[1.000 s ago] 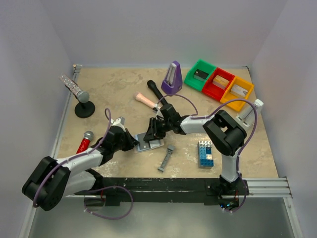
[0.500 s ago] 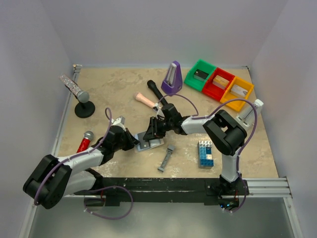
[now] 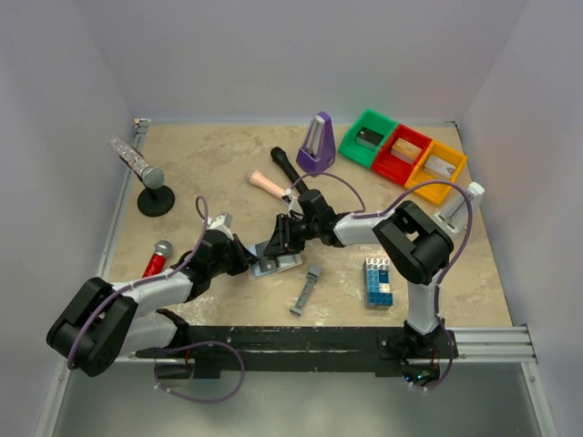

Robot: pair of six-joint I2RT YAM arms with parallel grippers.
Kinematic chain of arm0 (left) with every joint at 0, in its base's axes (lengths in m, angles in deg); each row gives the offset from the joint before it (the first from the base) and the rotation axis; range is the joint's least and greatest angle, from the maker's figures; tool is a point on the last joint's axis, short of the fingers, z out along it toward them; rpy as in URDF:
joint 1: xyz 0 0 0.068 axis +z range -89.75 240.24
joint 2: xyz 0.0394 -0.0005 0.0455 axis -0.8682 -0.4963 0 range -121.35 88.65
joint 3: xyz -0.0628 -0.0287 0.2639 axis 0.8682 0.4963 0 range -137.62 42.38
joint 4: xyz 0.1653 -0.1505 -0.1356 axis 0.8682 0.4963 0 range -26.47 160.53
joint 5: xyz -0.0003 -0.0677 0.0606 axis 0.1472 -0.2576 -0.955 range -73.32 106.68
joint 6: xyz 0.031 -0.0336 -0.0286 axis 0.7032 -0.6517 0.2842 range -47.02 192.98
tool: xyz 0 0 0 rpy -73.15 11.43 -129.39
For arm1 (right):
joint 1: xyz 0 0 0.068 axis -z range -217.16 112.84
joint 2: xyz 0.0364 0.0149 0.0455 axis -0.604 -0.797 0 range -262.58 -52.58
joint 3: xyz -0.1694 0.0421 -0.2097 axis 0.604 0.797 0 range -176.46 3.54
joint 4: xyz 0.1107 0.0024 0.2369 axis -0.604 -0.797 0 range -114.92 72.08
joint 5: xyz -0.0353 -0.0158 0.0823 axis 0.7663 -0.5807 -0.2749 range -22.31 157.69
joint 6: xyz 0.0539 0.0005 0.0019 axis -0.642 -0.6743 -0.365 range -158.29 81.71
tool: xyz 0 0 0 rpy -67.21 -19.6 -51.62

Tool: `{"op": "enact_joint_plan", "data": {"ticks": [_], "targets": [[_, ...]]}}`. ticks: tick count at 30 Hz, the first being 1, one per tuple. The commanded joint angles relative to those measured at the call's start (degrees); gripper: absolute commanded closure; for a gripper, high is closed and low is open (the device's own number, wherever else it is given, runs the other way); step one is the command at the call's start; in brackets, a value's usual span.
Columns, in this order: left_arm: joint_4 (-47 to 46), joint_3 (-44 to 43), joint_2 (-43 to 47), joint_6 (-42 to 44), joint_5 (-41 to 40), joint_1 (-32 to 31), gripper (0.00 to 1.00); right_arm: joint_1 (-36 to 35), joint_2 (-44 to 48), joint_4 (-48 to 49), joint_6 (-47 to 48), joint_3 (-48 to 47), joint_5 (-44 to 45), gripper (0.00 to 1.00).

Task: Take the credit cards out of the card holder
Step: Remove the credit card from the card holder.

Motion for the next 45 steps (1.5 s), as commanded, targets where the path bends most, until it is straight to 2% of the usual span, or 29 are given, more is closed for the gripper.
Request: {"op": "enact_joint_plan", "data": {"ticks": [1, 4, 10, 18, 30, 35, 45], "targets": [[0.2, 0.4, -1.5, 0.9, 1.6, -0.1, 1.0, -1.2, -0.4, 2.2, -0.4, -2.6, -6.0, 0.65], [1.6, 0.4, -0.4, 0.8, 0.7, -0.1, 1.0, -1.0, 0.3, 1.4, 0.1, -2.2, -5.6, 0.66], [4.7, 0.6, 1.7, 0.9, -2.2, -0.2, 0.92, -0.3, 1.7, 0.9, 0.4, -1.3, -4.9, 0.68], [5.5, 0.8, 1.6, 0.7, -2.9, -0.2, 0.92, 0.0, 2.8, 1.0, 0.4, -0.5, -4.7, 0.73], [6.6, 1.3, 1.7, 0.4, -4.3, -0.1, 0.92, 0.9, 4.8, 0.8, 0.7, 0.9, -4.8, 0.73], [6.7, 1.5, 2.0, 0.1, -4.4, -0.2, 0.88, 1.0, 5.3, 0.8, 0.8, 1.4, -4.8, 0.74], [7.2, 2.0, 2.2, 0.2, -4.9, -0.1, 0.9, 1.6, 5.8, 0.8, 0.9, 2.1, -4.6, 0.77]]}}
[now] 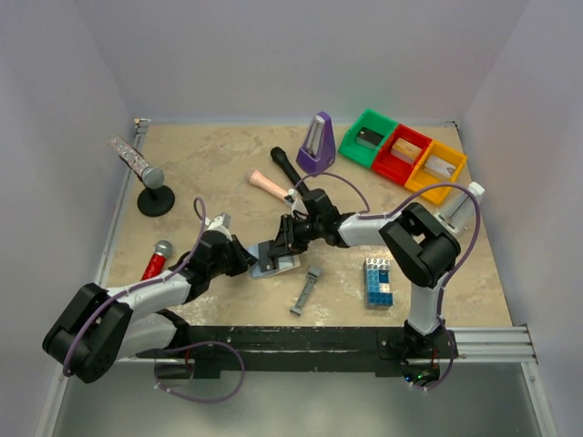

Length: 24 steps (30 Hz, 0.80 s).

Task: Take the credit cards out of the card holder
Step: Remove the credit card from the card holder.

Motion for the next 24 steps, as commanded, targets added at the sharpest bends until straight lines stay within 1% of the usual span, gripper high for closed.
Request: {"op": "enact_joint_plan", "data": {"ticks": [1, 15, 24], "targets": [[4.2, 2.1, -0.1, 0.4, -3.0, -0.1, 0.9, 0.5, 3.4, 1.5, 0.4, 0.2, -2.8, 0.77], [4.3, 2.2, -0.3, 0.6, -3.5, -0.1, 0.93, 1.1, 4.0, 0.7, 0.8, 0.4, -2.4, 0.81], [4.4, 2.2, -0.3, 0.6, -3.5, -0.1, 0.95, 1.3, 4.6, 0.1, 1.0, 0.6, -2.1, 0.87]]}}
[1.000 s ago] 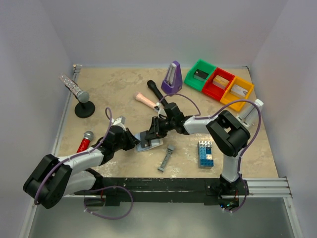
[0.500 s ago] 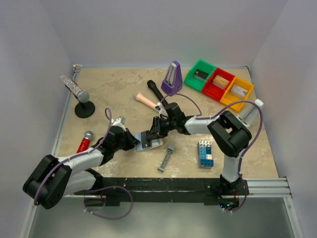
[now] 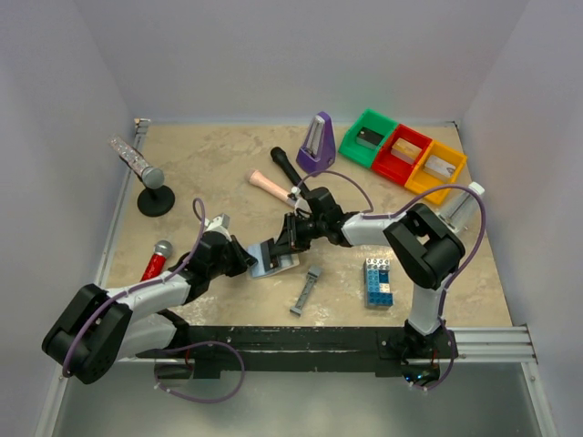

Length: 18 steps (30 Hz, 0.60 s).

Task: Take the credit cards out of the card holder
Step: Remove the credit card from the card holder.

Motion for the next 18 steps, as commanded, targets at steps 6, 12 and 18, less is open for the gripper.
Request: {"op": "enact_joint_plan", "data": {"ticks": [6, 12, 18], "targets": [[4.9, 1.7, 0.0, 0.8, -2.7, 0.0, 0.95, 0.4, 3.4, 0.0, 0.9, -0.1, -1.6, 0.97], [5.8, 1.5, 0.9, 1.0, -2.9, -0.1, 0.97, 0.8, 4.1, -1.3, 1.3, 0.1, -0.9, 1.0], [6.3, 1.6, 1.0, 1.0, -3.1, 0.0, 1.0, 1.6, 5.3, -3.1, 1.9, 0.2, -0.5, 1.0]]}}
